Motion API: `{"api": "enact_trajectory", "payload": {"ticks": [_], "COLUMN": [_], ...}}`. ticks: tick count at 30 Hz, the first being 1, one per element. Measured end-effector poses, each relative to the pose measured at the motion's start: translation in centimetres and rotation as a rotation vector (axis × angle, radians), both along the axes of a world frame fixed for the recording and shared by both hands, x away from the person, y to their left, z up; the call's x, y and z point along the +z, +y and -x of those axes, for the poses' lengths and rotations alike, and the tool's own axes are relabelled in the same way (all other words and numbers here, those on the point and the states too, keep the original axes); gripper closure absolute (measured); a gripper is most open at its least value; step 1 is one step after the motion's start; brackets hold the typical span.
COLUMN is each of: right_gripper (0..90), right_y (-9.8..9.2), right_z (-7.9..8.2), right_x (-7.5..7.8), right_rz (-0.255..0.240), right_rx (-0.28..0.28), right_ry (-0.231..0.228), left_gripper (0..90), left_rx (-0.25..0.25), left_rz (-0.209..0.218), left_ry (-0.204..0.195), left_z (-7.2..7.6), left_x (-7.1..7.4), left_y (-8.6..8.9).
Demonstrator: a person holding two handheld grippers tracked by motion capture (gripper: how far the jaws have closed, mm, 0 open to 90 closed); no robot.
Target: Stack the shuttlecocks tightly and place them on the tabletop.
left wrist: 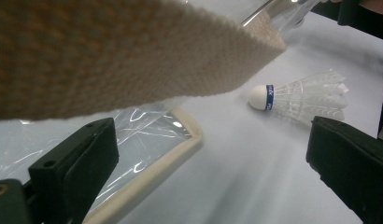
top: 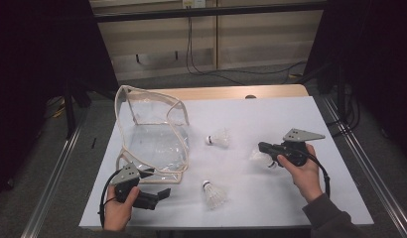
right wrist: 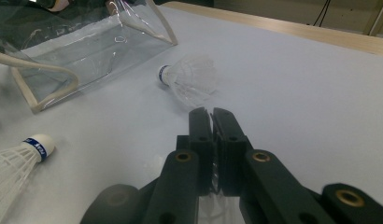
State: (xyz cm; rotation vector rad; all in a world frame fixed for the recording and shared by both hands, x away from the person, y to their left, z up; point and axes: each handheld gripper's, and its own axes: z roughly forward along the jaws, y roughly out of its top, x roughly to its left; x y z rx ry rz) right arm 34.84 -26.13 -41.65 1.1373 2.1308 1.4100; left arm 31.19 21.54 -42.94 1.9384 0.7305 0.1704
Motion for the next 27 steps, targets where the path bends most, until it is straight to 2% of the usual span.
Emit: {"api": "enact_trajectory", "payload": {"ticks": [5,10,12,16,27], "right_gripper": [83.5,80.8,80.2,78.1,69.1], "right_y": [0.7,0.5,0.5,0.3,-0.4], "right_z": [-0.3,0.0,0.1,0.4,1.2], "right_x": [-0.4,-0.6,-0.8,-1.0,-0.6], "right_rz": [0.028,0.052,0.081,0.104,0.158], "right_rx": [0.009,0.0,0.003,-0.002,-0.009], "right_ry": [0.002,0.011,0.016,0.026,0.02], "left_gripper": [2.3,2.3,2.4,2.3,2.3], "left_rx": [-0.004,-0.004,-0.004,-0.007,-0.006], "left_rz": [-0.01,-0.011,-0.008,-0.01,-0.009], "left_ry": [0.004,0.005,0.006,0.004,0.004], "left_z": [0.0,0.0,0.0,0.0,0.0], "left_x": [0.0,0.0,0.0,0.0,0.0], "left_y": [0.0,-0.1,-0.1,-0.1,-0.1]}}
